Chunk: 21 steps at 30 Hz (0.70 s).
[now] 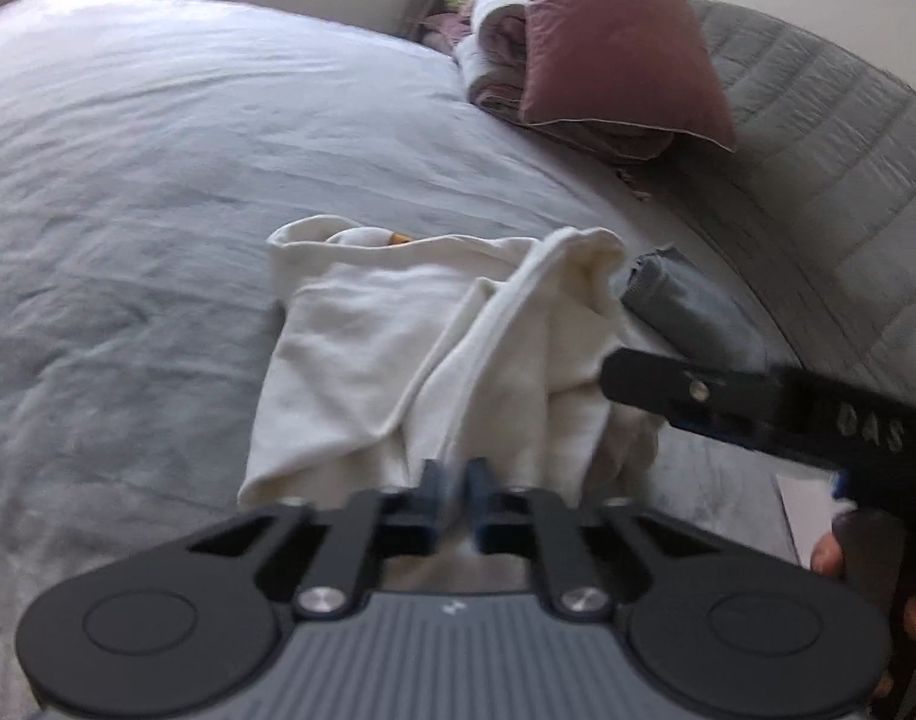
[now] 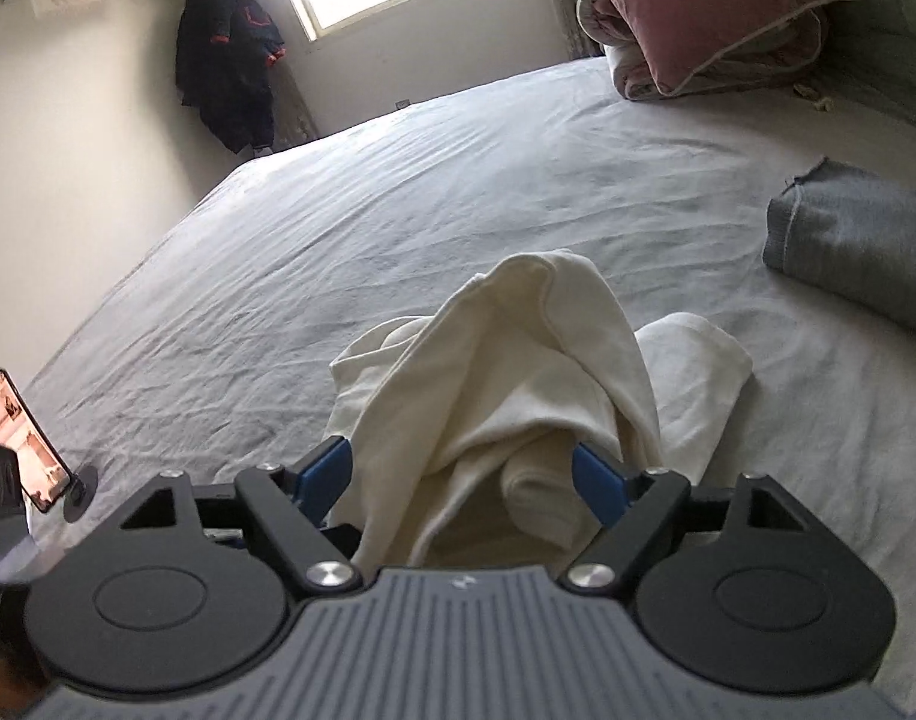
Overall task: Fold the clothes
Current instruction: 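Close the left gripper on the cream T-shirt fabric, then close the right gripper on the T-shirt while the left gripper holds it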
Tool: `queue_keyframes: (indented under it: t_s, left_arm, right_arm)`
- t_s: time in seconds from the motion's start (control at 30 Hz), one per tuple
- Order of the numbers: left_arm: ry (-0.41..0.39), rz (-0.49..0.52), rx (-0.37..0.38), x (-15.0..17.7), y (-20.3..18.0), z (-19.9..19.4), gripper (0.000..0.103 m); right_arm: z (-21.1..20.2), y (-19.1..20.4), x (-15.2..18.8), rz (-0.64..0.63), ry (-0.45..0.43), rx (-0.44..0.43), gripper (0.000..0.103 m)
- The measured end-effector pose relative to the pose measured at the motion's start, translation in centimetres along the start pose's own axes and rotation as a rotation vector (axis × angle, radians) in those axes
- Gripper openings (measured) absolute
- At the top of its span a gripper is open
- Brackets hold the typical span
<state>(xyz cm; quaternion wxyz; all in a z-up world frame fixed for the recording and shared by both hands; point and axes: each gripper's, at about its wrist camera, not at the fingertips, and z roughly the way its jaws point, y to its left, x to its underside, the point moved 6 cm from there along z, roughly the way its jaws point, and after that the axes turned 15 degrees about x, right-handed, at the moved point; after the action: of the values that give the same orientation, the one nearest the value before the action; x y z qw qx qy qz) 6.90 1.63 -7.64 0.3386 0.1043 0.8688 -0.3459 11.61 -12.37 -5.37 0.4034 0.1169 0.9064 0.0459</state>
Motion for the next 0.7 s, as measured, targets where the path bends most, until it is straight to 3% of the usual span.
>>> queue_keyframes:
  t_s: [0.27,0.43,0.63,0.7]
  left_arm:
    - [0.012,0.183,0.12,1.5,-3.7,-1.3,0.006]
    - [0.07,0.225,0.16,3.4,-4.4,-1.2,0.006]
    - [0.119,0.259,0.173,5.2,-4.4,-1.1,0.006]
    - [0.128,0.269,0.176,5.5,-4.3,-1.2,0.006]
  right_arm:
    - [-0.6,0.3,0.1,0.063,0.012,-0.081,0.082]
    - [-0.8,-0.4,-0.2,0.117,0.022,-0.101,0.075]
    - [-0.1,-1.2,-0.1,0.172,0.041,-0.101,0.058]
    - [0.4,-1.2,0.2,0.173,0.05,-0.09,0.043]
